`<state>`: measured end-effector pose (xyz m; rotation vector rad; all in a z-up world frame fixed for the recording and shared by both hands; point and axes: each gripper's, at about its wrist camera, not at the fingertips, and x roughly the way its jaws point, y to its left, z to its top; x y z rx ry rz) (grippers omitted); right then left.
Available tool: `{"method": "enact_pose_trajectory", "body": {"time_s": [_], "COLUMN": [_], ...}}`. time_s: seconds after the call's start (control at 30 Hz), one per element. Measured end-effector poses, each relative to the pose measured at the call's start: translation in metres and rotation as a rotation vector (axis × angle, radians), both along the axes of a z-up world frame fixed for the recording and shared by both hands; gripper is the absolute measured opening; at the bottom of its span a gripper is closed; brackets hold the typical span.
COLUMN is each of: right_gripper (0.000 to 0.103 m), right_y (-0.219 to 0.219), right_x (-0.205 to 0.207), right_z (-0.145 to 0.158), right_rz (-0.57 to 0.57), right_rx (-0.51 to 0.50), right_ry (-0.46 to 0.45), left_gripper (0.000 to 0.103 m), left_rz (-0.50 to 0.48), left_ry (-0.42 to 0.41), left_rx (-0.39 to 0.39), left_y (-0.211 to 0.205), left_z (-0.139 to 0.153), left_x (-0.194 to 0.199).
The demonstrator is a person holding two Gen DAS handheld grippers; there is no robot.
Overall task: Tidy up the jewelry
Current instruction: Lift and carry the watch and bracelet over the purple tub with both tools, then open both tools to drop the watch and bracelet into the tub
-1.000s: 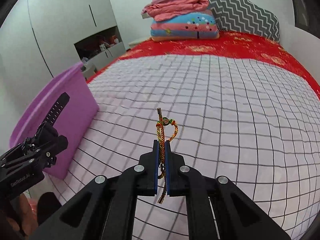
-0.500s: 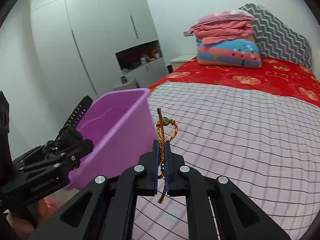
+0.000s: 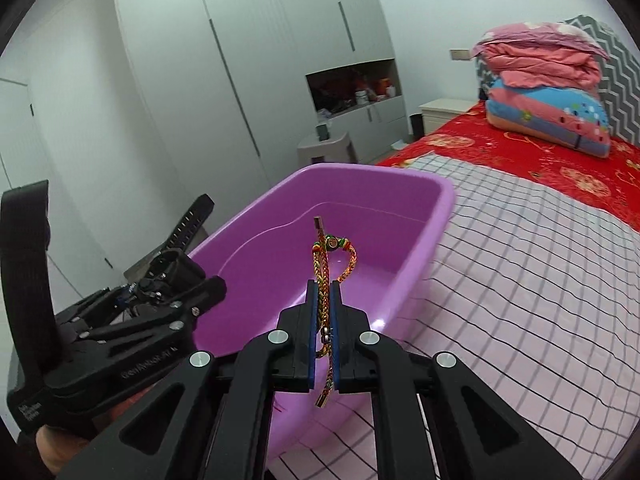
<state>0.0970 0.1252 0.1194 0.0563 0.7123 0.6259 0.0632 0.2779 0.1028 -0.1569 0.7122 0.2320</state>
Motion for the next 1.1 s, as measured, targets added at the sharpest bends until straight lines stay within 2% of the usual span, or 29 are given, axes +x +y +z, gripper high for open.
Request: {"method": "enact_pose_trajectory", "body": {"time_s": [0.23,0.47,0.63,0.67,0.7,0.77,0.8,0.9,1.1], "right_gripper": [0.006,0.006,0.006,0.009,0.011,0.026,0.027,0.029,0.035], "right_y": [0.042,0.059,0.06,0.059,0.059,0.056,0.054,0.048,0.033], "right_x": [0.017,0.03,0.032,0.031,0.031,0.029,0.027,0.025,0.023], "right_z": [-0.012,-0.033,-0.037,-0.036,-0.035,-0.032,-0.03,-0.024,-0.02], "right_rz": [0.075,0.084,0.071,0.067,0.065,0.055,0.05,0.03,-0.004], "right_rx": [-0.04,-0.106,-0.128,-0.133,-0.137,-0.143,-0.141,-0.138,-0.135], "right_ry": [0.043,0.096,0.103,0.099,0.095,0.08,0.069,0.052,0.051], "left_gripper": [0.065,0.065,0.066,0.066,0.069,0.083,0.092,0.094,0.095], "left_rz": [0.044,0.06,0.082,0.087,0.103,0.129,0.139,0.15,0.173], "left_ry": [0.062,0.102,0.14,0.142,0.128,0.107,0.091,0.088,0.137], "left_rx": [-0.019,-0.013,-0.038,-0.041,-0.027,0.012,0.023,0.008,-0.029], "left_y": [0.022,0.026,0.03,0.031,0.031,0.03,0.03,0.034,0.037], "left_z": [-0.02,-0.033,-0.041,-0.041,-0.038,-0.032,-0.027,-0.02,-0.019], "left_x": [0.004,0.014,0.015,0.015,0.012,0.007,0.004,0.001,0.0]}}
